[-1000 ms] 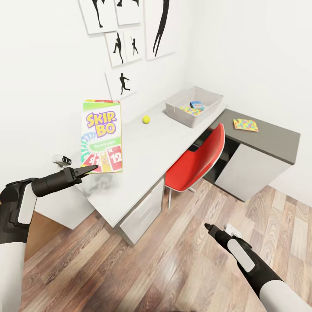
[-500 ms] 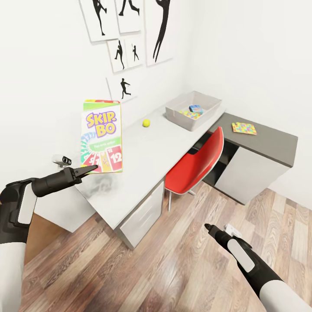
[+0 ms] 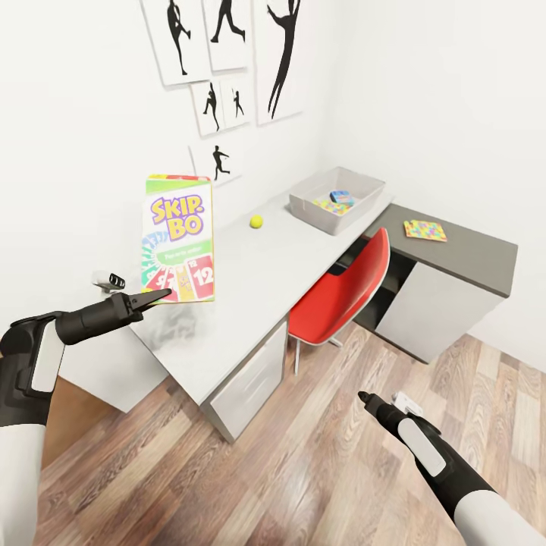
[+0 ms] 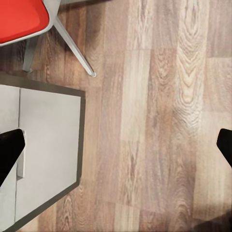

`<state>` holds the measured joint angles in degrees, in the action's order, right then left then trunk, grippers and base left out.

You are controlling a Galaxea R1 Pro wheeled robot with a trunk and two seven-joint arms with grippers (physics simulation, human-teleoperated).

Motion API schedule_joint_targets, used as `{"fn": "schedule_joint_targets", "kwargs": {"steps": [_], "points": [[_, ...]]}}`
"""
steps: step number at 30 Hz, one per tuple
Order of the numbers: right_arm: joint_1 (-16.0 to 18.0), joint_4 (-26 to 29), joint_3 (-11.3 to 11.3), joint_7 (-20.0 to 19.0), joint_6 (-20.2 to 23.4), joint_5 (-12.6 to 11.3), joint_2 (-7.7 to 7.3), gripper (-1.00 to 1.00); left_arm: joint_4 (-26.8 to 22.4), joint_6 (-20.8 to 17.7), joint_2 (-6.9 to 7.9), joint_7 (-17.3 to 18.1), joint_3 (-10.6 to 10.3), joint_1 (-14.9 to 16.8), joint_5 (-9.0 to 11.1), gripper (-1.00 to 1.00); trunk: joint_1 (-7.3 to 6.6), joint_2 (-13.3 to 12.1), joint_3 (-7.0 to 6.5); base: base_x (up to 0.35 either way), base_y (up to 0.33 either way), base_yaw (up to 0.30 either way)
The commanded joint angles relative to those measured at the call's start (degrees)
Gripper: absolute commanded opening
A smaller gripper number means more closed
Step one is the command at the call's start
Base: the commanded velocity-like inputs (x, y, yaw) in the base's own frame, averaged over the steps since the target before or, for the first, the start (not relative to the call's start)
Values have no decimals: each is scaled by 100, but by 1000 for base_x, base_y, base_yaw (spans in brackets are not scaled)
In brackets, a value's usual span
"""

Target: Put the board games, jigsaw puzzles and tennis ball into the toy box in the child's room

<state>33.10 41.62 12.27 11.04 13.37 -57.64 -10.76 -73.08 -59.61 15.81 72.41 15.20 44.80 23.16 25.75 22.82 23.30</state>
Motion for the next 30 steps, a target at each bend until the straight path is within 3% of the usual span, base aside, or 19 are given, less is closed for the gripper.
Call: {"fn": "schedule_joint_targets", "kwargs": {"steps": [1, 30], "points": [[3, 13, 30, 52, 5, -46, -9, 100, 0, -39, 1, 10, 1, 5, 6, -100, 4, 10, 0, 0, 0, 0], [3, -9, 21, 56, 3, -44, -14, 100, 5, -38, 1, 10, 1, 9, 4, -100, 4, 10, -270, 0, 0, 0]]}}
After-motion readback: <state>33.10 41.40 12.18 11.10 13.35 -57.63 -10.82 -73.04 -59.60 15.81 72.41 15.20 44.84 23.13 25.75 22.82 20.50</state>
